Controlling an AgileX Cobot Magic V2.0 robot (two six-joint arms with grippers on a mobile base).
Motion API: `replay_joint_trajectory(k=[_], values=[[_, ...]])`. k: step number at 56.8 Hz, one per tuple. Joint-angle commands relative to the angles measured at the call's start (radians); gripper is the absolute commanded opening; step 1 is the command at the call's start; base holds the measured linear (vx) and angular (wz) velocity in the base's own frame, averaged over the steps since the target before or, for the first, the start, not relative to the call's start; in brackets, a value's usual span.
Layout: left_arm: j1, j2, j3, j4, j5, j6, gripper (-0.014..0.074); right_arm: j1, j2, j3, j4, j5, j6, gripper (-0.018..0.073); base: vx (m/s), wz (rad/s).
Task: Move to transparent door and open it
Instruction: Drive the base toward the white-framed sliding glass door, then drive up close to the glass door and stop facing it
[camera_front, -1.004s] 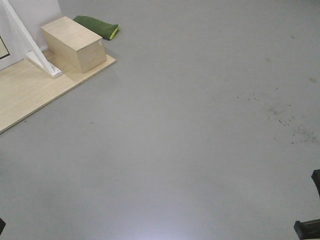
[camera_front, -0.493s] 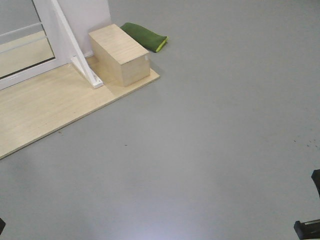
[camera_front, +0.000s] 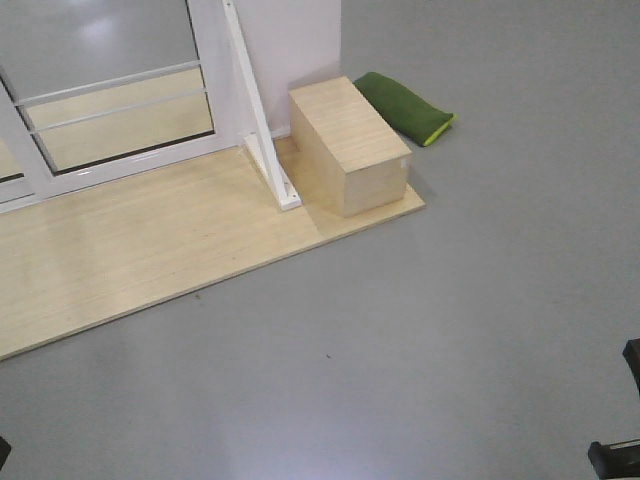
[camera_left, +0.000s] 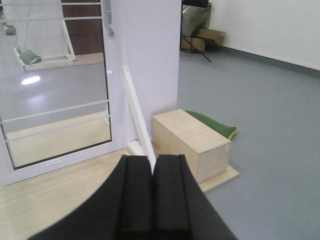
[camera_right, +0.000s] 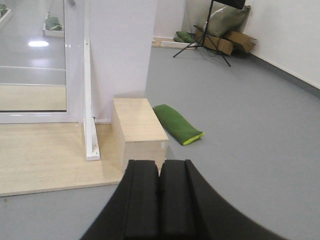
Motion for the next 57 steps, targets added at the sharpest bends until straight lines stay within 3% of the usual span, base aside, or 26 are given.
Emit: replay_joint_trajectory(k=[1,57], values=[[0.001,-0.013,-0.027,-0.005,-0.077,-0.007,-0.0006,-0.006,-0.015,0.003,-0.007,-0.080,-0.004,-0.0004,0.45,0.41],[0.001,-0.013,-0.027,-0.005,-0.077,-0.007,-0.0006,-0.006,-0.015,0.003,-0.007,-0.080,-0.004,-0.0004,0.40,0.36]])
